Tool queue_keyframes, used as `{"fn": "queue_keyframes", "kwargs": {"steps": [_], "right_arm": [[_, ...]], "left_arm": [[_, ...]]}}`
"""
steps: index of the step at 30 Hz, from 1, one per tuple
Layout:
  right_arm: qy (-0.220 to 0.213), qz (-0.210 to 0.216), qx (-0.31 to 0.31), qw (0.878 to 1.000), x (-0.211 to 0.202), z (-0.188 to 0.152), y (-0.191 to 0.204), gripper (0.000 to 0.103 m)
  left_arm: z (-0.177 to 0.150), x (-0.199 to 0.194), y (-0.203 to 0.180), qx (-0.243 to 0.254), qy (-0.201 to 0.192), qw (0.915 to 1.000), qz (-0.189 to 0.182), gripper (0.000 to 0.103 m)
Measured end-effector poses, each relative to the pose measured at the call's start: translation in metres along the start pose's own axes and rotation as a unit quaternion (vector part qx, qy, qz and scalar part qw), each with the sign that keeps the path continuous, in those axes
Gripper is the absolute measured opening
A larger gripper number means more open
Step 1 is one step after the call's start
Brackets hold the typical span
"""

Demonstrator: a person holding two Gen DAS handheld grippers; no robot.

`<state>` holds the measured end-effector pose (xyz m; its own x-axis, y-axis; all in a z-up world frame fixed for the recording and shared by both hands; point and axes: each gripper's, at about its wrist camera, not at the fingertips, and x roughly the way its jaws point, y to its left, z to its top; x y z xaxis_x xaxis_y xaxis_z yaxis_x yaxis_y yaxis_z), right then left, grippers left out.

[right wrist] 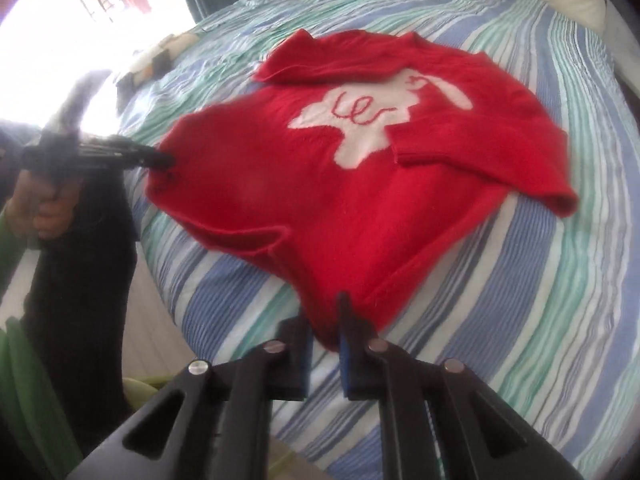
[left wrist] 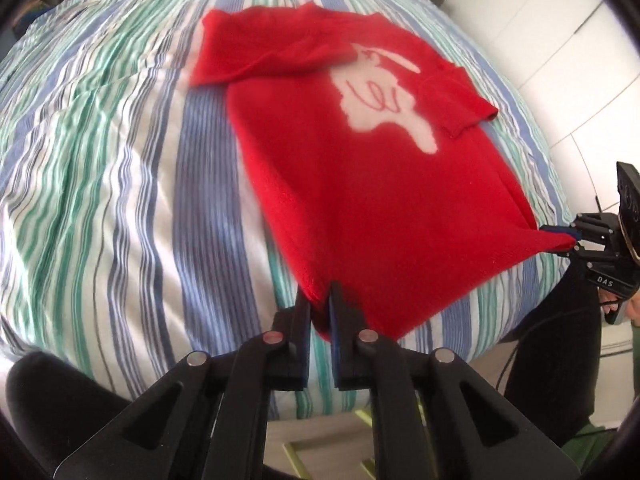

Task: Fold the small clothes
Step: 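Grasp the sweater hem with both grippers and pull it to straighten the body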

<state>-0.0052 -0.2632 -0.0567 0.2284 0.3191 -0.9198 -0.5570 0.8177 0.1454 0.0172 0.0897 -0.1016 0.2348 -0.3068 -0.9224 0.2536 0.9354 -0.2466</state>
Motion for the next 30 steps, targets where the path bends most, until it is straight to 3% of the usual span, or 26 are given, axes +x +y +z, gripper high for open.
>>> {"fn": "queue_keyframes", "kwargs": {"steps": [2,4,5,6,7,9,12,15,18,19,21,23,24,25,26,27,28,30], "right_arm": [[0.004,-0.013,0.032,0.999,-0.006,-0.026,-0.006,0.022],[0.016,0.001,0.087,0.996,0.000,-0.045,-0.017,0.051],[0.017,0.005,0.115,0.993,0.003,-0.054,-0.023,0.057],[0.010,0.011,0.143,0.990,0.003,-0.062,-0.027,0.059],[-0.001,0.025,0.173,0.985,0.002,-0.069,-0.031,0.059],[-0.024,0.074,0.235,0.969,0.004,-0.080,-0.035,0.059],[-0.057,0.137,0.304,0.941,0.019,-0.084,-0.036,0.061],[-0.056,0.160,0.331,0.928,0.053,-0.070,-0.028,0.061],[-0.046,0.150,0.336,0.929,0.068,-0.059,-0.017,0.061],[-0.052,0.143,0.328,0.932,0.065,-0.057,-0.014,0.061],[-0.061,0.138,0.328,0.933,0.060,-0.057,-0.012,0.061],[-0.069,0.136,0.346,0.926,0.059,-0.061,-0.014,0.061],[-0.074,0.138,0.356,0.921,0.059,-0.064,-0.017,0.061],[-0.080,0.142,0.366,0.916,0.060,-0.066,-0.020,0.059],[-0.078,0.148,0.372,0.913,0.065,-0.067,-0.023,0.054],[-0.072,0.148,0.374,0.913,0.069,-0.066,-0.026,0.016],[-0.065,0.126,0.376,0.916,0.071,-0.066,-0.027,0.004],[-0.056,0.111,0.385,0.915,0.065,-0.068,-0.033,0.004]], "left_arm": [[-0.006,0.011,0.003,0.005,0.015,0.9996,0.024,0.011],[-0.009,0.021,0.007,0.003,0.024,0.9988,0.043,0.013],[-0.011,0.023,0.011,-0.004,0.023,0.9991,0.036,0.018],[-0.012,0.022,0.014,-0.013,0.021,0.9994,0.024,0.031],[-0.014,0.021,0.017,-0.023,0.015,0.9995,0.018,0.050],[-0.014,0.017,0.021,-0.038,-0.006,0.9991,0.019,0.070],[-0.009,0.017,0.027,-0.062,-0.024,0.9977,0.009,0.073],[-0.004,0.008,0.031,-0.086,-0.044,0.9952,-0.017,0.074],[-0.007,-0.008,0.039,-0.112,-0.081,0.9892,-0.048,0.093],[-0.007,-0.007,0.037,-0.112,-0.080,0.9894,-0.044,0.093],[-0.006,0.007,0.031,-0.097,-0.048,0.9940,-0.020,0.089],[-0.007,0.029,0.018,-0.071,-0.004,0.9973,0.019,0.065],[-0.008,0.039,0.015,-0.067,0.015,0.9970,0.036,0.037],[-0.009,0.047,0.015,-0.074,0.028,0.9961,0.040,0.002],[-0.009,0.052,0.018,-0.091,0.036,0.9949,0.026,0.004],[-0.010,0.050,0.021,-0.106,0.036,0.9936,0.020,0.003],[-0.010,0.045,0.023,-0.112,0.035,0.9930,0.015,0.003],[-0.012,0.029,0.024,-0.104,0.025,0.9941,0.019,0.002]]}}
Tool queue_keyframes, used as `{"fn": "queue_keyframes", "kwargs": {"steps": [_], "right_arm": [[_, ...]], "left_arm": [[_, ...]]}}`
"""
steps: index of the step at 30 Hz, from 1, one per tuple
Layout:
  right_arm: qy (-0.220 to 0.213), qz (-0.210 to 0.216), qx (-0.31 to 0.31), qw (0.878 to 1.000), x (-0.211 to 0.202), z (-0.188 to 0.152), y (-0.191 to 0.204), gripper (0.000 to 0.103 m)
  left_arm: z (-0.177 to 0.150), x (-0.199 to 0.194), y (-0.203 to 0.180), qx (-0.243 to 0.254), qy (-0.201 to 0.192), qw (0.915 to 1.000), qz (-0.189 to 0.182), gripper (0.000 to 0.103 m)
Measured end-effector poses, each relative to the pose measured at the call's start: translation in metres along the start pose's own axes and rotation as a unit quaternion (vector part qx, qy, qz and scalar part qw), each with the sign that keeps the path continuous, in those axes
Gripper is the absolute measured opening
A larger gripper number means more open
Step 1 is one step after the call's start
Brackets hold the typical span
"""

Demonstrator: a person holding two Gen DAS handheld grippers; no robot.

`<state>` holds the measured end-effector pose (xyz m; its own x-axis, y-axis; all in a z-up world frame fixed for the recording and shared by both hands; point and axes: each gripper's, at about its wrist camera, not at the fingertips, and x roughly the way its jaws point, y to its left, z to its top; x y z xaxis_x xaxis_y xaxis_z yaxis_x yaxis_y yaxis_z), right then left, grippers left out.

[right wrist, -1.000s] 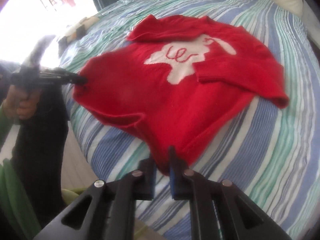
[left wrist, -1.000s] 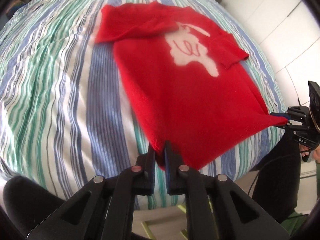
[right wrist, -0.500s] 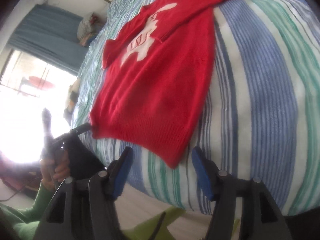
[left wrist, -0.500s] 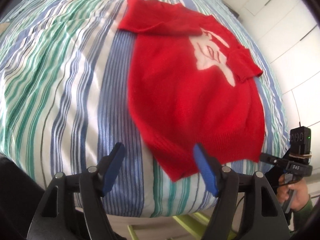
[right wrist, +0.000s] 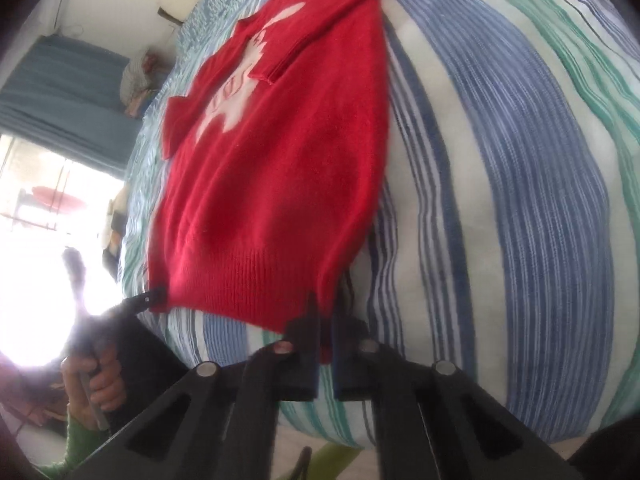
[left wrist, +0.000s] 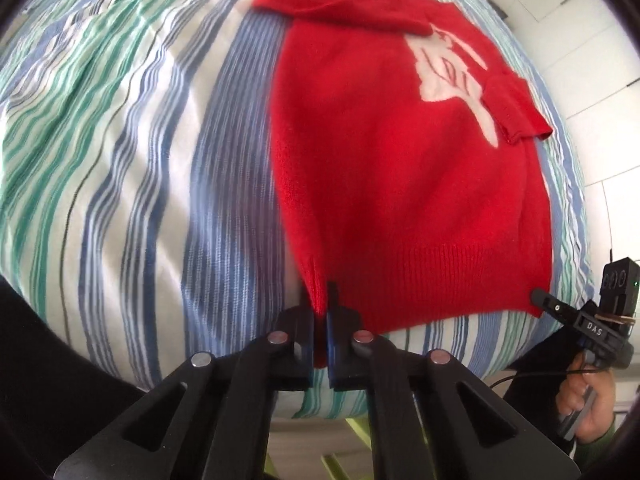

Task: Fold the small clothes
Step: 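Grasp the sweater hem with both grippers and pull it to straighten the body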

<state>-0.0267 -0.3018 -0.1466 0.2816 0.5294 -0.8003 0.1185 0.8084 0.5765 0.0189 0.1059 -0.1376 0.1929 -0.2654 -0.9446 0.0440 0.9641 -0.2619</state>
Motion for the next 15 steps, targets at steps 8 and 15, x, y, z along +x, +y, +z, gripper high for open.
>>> {"fn": "queue_keyframes", "kwargs": {"steps": [8,15], "right_arm": [[0.006,-0.118,-0.059,0.991,-0.041,0.000,-0.001,0.003],[-0.001,-0.192,-0.101,0.976,-0.004,-0.004,-0.005,0.004]], "left_arm": [[-0.014,0.028,-0.007,0.053,0.021,0.9960,0.069,0.002],[-0.017,0.031,-0.024,0.082,-0.001,0.9890,0.123,0.005]]}}
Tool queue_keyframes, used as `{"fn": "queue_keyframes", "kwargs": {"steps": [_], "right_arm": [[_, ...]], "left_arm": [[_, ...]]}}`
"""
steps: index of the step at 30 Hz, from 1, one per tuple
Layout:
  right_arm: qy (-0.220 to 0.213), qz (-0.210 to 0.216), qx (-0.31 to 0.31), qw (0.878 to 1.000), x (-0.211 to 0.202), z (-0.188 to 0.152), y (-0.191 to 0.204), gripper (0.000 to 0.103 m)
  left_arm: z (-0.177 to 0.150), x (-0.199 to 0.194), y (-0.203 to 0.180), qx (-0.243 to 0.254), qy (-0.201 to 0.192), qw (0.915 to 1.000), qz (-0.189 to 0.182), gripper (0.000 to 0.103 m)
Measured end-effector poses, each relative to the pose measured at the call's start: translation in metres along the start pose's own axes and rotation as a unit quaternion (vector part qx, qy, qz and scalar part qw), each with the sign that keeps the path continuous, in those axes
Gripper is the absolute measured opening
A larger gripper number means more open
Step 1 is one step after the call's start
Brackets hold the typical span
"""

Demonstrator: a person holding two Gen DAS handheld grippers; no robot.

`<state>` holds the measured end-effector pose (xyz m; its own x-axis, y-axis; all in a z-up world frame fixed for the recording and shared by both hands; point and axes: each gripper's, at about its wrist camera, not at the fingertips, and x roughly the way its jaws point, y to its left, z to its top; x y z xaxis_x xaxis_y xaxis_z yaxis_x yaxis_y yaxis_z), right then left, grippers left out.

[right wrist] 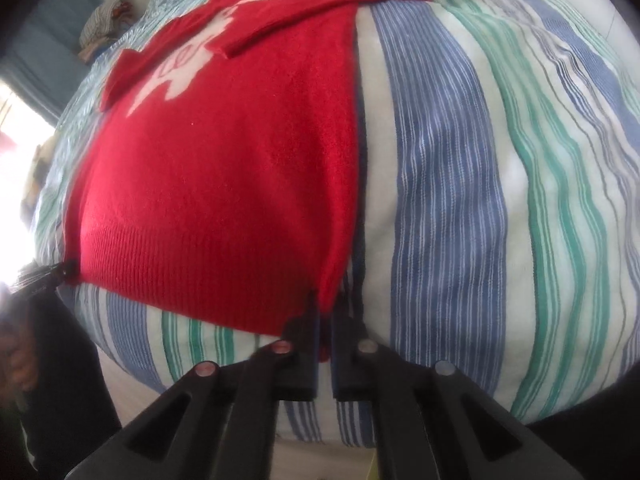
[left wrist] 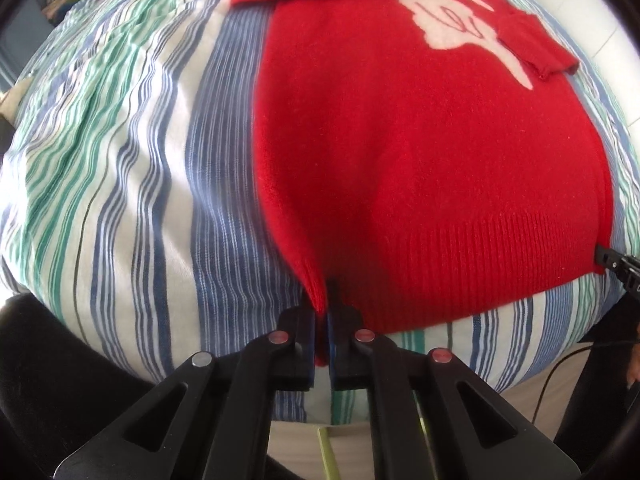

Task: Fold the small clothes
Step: 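Grasp the sweater hem with both grippers and pull it to straighten the body, then grasp a sleeve cuff with the right gripper and pull it outward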

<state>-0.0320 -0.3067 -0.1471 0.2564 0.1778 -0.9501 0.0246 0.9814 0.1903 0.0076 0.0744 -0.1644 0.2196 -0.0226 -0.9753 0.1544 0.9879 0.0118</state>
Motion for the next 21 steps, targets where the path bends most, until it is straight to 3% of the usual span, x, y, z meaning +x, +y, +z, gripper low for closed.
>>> {"fn": "queue_keyframes", "kwargs": {"steps": [3,5,6,7,10,12,14,17,18,21], "right_arm": [[-0.008,-0.016,-0.024,1.000,-0.003,-0.003,0.007,0.007],[0.002,-0.011,-0.041,0.999,-0.010,-0.002,0.007,0.017],[0.011,-0.009,-0.046,0.999,-0.014,-0.002,0.005,0.036],[0.018,-0.011,-0.051,0.998,-0.021,-0.002,0.001,0.055],[-0.001,-0.052,-0.081,0.995,-0.055,0.003,-0.013,0.057],[-0.038,-0.094,-0.120,0.988,-0.081,0.017,-0.010,0.057],[-0.074,-0.110,-0.169,0.977,-0.095,0.043,0.003,0.057],[-0.115,-0.080,-0.251,0.958,-0.087,0.093,0.049,0.059],[-0.122,-0.067,-0.281,0.950,-0.073,0.109,0.070,0.064],[-0.109,-0.042,-0.333,0.936,-0.015,0.148,0.114,0.065]], "left_arm": [[0.001,-0.008,-0.005,0.011,0.002,0.9999,0.010,0.013],[0.001,-0.017,-0.005,0.014,0.009,0.9997,0.018,0.042],[0.000,-0.024,-0.001,0.012,0.007,0.9996,0.025,0.070],[-0.002,-0.034,0.003,0.008,-0.001,0.9994,0.033,0.080],[-0.004,-0.063,0.019,-0.007,-0.035,0.9984,0.044,0.080],[-0.001,-0.080,0.031,-0.031,-0.062,0.9965,0.047,0.080],[0.005,-0.091,0.043,-0.058,-0.085,0.9936,0.045,0.080],[0.010,-0.095,0.053,-0.097,-0.099,0.9896,0.039,0.080],[0.014,-0.095,0.053,-0.107,-0.101,0.9886,0.034,0.080],[0.006,-0.103,0.053,-0.125,-0.110,0.9857,0.024,0.080]]}}
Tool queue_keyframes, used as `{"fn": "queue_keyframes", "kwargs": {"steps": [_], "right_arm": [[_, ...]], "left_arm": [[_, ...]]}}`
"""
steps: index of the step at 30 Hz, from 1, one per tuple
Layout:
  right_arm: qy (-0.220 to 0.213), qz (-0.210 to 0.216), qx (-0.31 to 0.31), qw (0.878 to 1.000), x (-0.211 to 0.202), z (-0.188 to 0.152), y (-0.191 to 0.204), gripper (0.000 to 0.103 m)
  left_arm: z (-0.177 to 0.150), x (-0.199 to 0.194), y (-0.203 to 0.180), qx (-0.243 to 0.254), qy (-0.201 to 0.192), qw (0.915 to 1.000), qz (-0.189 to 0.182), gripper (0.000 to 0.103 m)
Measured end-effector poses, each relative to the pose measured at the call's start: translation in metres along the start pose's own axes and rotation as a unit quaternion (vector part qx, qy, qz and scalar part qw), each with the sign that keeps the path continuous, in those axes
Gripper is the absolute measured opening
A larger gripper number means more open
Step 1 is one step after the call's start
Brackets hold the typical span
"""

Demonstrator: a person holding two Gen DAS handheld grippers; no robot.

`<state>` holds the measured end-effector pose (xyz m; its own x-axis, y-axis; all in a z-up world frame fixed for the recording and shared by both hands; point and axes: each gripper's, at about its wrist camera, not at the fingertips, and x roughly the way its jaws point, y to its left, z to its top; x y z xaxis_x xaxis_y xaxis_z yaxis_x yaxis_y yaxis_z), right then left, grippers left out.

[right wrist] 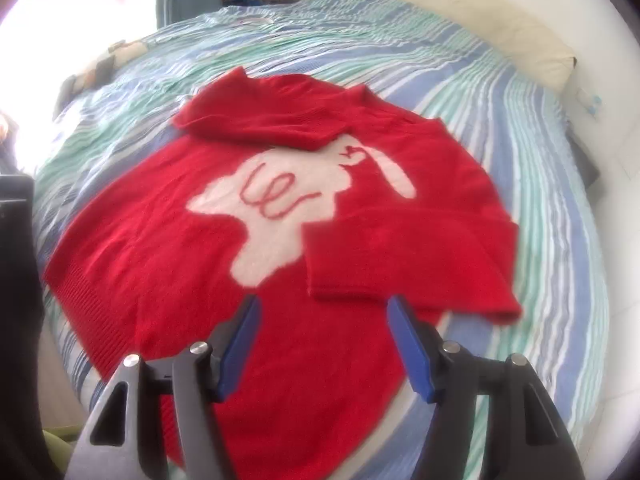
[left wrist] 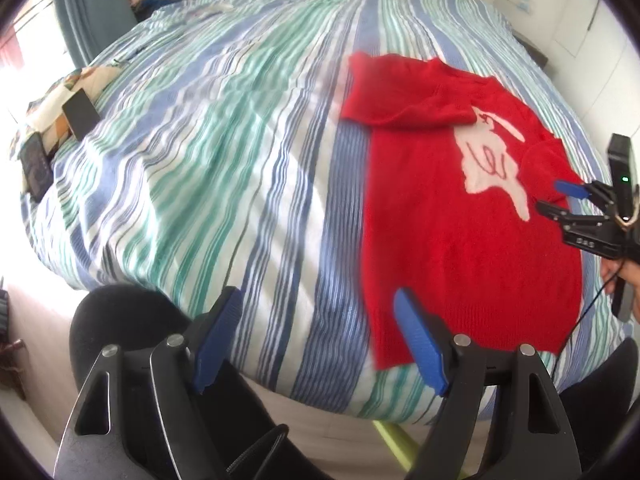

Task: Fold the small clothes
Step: 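Grasp a sleeve cuff with the right gripper and pull it outward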

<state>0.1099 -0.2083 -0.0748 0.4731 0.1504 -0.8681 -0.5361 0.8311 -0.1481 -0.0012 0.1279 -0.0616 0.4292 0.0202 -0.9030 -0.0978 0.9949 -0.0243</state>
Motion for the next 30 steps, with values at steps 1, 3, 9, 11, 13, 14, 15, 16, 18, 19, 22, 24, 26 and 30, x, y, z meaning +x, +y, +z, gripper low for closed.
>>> {"fn": "queue_keyframes", "kwargs": {"steps": [1,3,9,11,13,14,15,16,18,19,22,24,26,30], "right_arm": [[0.009,0.003,-0.009,1.000,0.023,0.009,0.002,0.065],[0.038,-0.011,-0.017,0.999,0.064,0.016,0.002,0.063],[-0.025,-0.004,0.181,0.983,0.022,-0.005,-0.085,0.007],[-0.059,-0.028,0.245,0.967,-0.015,-0.032,-0.132,0.007],[-0.079,-0.063,0.319,0.942,-0.048,-0.075,-0.186,0.007],[-0.082,-0.084,0.355,0.928,-0.060,-0.101,-0.212,0.007],[-0.079,-0.105,0.388,0.912,-0.070,-0.127,-0.236,0.007],[-0.072,-0.121,0.421,0.896,-0.076,-0.153,-0.259,0.007],[-0.056,-0.132,0.481,0.865,-0.080,-0.203,-0.291,0.007],[-0.049,-0.131,0.502,0.854,-0.079,-0.222,-0.300,0.007],[-0.048,-0.108,0.547,0.829,-0.068,-0.264,-0.308,0.007],[-0.055,-0.096,0.569,0.815,-0.061,-0.277,-0.308,0.007],[-0.062,-0.094,0.577,0.809,-0.055,-0.285,-0.307,0.007],[-0.081,-0.082,0.602,0.790,-0.053,-0.298,-0.312,0.008]], "left_arm": [[-0.003,-0.002,0.000,-0.001,-0.002,1.0000,0.004,0.080],[-0.010,0.000,0.004,-0.003,0.000,0.9998,0.020,0.080],[-0.025,0.002,0.029,-0.015,0.019,0.9987,0.045,0.080],[-0.024,0.001,0.028,-0.012,0.022,0.9987,0.045,0.080],[-0.021,0.000,0.018,-0.002,0.018,0.9989,0.043,0.080],[-0.019,-0.001,0.011,0.003,0.014,0.9990,0.042,0.080],[-0.016,-0.001,0.003,0.008,0.011,0.9992,0.038,0.080],[-0.013,-0.001,-0.006,0.012,0.010,0.9994,0.031,0.080],[-0.008,0.001,-0.026,0.024,0.012,0.9995,0.013,0.080],[-0.005,0.001,-0.038,0.032,0.013,0.9994,0.004,0.080],[0.003,-0.001,-0.068,0.065,0.009,0.9978,-0.005,0.080],[0.007,-0.004,-0.081,0.084,0.002,0.9964,-0.001,0.080],[0.009,-0.005,-0.087,0.094,0.000,0.9956,0.003,0.080],[0.010,0.001,-0.081,0.092,0.007,0.9954,0.026,0.080]]}}
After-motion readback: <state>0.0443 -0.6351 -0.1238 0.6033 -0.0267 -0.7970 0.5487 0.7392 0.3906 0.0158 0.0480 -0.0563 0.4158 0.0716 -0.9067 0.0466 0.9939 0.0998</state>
